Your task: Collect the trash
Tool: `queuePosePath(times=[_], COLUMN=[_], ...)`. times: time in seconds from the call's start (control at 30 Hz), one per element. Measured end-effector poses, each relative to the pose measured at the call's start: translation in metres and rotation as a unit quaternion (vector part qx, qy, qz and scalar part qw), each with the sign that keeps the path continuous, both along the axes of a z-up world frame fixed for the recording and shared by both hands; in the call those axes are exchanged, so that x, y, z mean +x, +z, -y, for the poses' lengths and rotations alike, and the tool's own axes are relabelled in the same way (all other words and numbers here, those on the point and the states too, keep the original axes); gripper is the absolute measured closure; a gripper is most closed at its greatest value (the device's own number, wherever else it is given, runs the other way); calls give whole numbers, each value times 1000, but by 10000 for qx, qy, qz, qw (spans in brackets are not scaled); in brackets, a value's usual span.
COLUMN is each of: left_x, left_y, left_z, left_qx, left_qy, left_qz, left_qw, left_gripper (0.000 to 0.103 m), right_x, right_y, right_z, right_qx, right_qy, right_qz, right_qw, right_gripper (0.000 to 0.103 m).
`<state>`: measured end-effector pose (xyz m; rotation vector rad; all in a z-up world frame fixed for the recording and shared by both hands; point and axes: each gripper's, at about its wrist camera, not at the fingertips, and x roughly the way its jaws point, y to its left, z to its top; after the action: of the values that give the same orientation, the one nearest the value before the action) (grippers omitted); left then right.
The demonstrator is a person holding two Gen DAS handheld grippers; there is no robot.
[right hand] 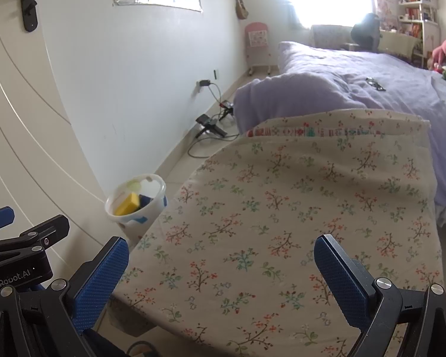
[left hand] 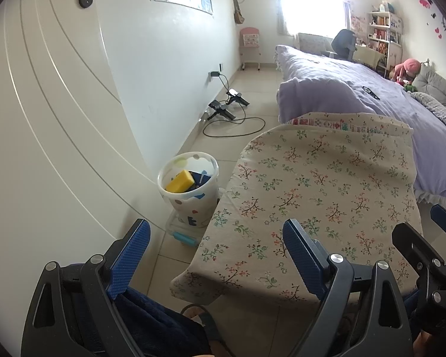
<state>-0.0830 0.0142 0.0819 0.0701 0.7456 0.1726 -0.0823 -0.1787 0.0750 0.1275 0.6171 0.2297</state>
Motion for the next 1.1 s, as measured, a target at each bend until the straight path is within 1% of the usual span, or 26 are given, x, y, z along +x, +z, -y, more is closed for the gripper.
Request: queuePosePath(times=[1.1], left_x=[-1], left_y=[0], left_z=[-2], left_qx=[29], left_qy=[-42], left_qz=[0], left_qw=[10000], left_gripper=[11], right_x=[0], right_y=[-5], right_z=[-3], right_qx=[39], right_qy=[36], right_qz=[-68], right_qw=[10000], right_gripper=[1])
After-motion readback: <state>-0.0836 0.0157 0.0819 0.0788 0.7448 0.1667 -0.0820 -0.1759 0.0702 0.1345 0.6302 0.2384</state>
